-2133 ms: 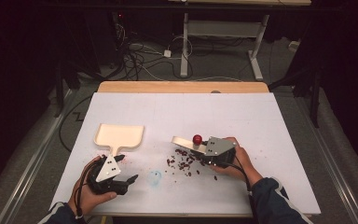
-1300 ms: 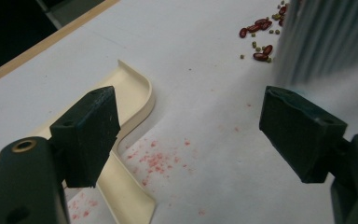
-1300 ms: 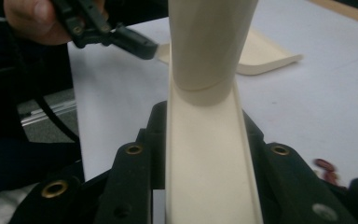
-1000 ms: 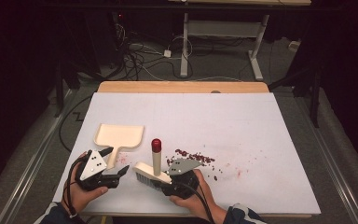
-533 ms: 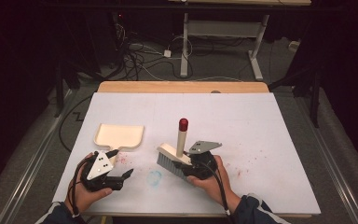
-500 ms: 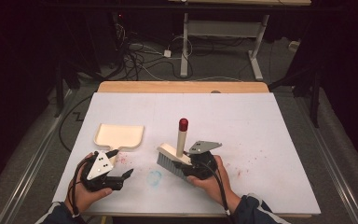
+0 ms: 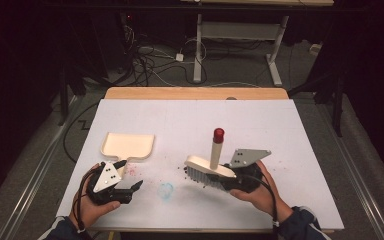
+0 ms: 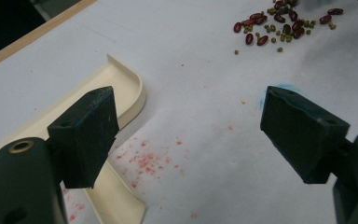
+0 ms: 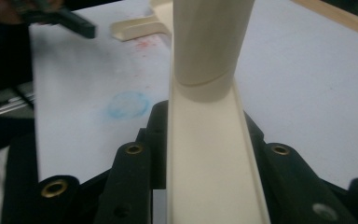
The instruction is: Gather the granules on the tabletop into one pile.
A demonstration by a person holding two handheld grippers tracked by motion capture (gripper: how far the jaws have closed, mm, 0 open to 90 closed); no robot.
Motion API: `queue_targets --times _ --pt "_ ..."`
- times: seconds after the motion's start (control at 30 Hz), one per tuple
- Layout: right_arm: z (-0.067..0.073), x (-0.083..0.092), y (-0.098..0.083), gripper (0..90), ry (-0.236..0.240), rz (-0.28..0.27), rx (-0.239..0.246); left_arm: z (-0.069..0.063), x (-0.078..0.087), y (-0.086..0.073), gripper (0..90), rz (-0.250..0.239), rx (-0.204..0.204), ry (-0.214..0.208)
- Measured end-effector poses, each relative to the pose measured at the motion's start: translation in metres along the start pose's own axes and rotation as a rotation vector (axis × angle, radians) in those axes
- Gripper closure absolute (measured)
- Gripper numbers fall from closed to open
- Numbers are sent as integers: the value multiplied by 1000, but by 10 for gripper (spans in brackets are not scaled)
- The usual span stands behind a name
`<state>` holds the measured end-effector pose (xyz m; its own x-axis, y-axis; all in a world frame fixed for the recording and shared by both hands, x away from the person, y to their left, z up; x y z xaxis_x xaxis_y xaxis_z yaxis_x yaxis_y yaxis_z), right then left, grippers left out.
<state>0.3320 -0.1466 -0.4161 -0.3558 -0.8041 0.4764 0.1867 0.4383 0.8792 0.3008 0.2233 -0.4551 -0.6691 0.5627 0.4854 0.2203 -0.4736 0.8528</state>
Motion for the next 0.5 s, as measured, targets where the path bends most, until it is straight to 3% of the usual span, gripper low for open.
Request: queue_targets --times 0.07,0.13,0.17,0.2,0.23,0.27,0.3,0.4,0.5 --pt "3 6 -3 676 19 3 21 0 0 0 183 1 -1 1" --pt "7 17 -13 676 71 15 51 -1 -1 -1 183 10 -6 2" --pt "10 23 -23 676 125 23 76 -1 -1 -1 183 13 -7 1" --pt "10 23 -23 676 125 23 76 -1 -2 0 183 14 -9 -1" --pt "10 24 -28 676 153 33 84 -2 -2 0 183 15 -13 0" --pt "10 26 -39 675 217 40 91 -2 -3 0 183 16 -13 -1" --pt "10 26 -39 675 217 40 91 -2 -3 0 183 16 -14 -5" --pt "2 19 -51 676 289 57 112 -1 -5 0 183 9 -7 -21" --pt "-7 15 -52 676 293 42 98 2 -8 1 183 4 -7 -21"
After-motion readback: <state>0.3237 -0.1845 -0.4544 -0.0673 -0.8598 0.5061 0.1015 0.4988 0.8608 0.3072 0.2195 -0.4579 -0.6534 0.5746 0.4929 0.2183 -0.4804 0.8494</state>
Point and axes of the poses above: each handheld gripper's, and its own axes: x roughly backward along the jaws, y roughly out of its top, z roughly to its left, the point moved 2 cm from there along -x, roughly forward along the jaws, and after that the axes turned 6 degrees about -z, right-handed, at the moved point
